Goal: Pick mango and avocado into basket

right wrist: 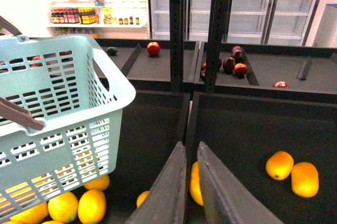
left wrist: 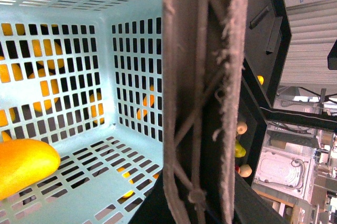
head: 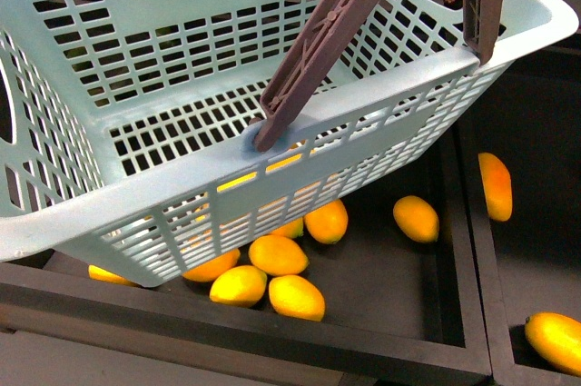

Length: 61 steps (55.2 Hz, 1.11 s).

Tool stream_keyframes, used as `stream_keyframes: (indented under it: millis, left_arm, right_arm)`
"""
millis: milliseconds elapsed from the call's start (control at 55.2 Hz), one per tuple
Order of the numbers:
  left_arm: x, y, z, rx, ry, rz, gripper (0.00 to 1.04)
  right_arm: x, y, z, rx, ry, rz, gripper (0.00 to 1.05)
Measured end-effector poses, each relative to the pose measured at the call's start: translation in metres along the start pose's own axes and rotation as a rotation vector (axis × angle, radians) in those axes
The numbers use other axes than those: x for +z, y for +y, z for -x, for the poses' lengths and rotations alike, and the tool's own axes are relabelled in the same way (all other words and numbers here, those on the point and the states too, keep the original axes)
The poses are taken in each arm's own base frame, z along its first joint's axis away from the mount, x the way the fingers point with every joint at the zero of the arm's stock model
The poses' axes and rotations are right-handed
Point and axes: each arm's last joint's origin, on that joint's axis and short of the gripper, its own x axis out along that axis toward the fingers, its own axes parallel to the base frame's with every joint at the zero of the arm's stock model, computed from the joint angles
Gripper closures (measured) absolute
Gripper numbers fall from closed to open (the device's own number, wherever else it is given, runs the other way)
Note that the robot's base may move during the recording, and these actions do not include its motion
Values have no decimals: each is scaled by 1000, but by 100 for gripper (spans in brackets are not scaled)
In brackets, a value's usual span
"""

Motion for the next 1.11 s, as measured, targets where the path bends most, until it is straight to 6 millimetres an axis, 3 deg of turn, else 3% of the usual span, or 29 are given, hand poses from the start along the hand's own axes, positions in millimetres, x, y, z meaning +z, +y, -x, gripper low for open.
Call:
stream_keyframes:
  millis: [109, 236, 435, 1106]
  left_arm:
    - [0, 0, 0, 0, 0, -1, 98]
    - [0, 0, 0, 0, 0, -1, 98]
    - [-4, -2, -1, -6, 13, -10, 98]
    - [1, 1, 0, 4, -3, 3, 98]
  right_arm:
    - [0, 0, 0, 0, 0, 0, 67]
    - [0, 0, 0, 0, 0, 0, 39]
    - [0, 0, 0, -6, 1, -1, 7]
    - [0, 0, 0, 0, 4, 0, 8]
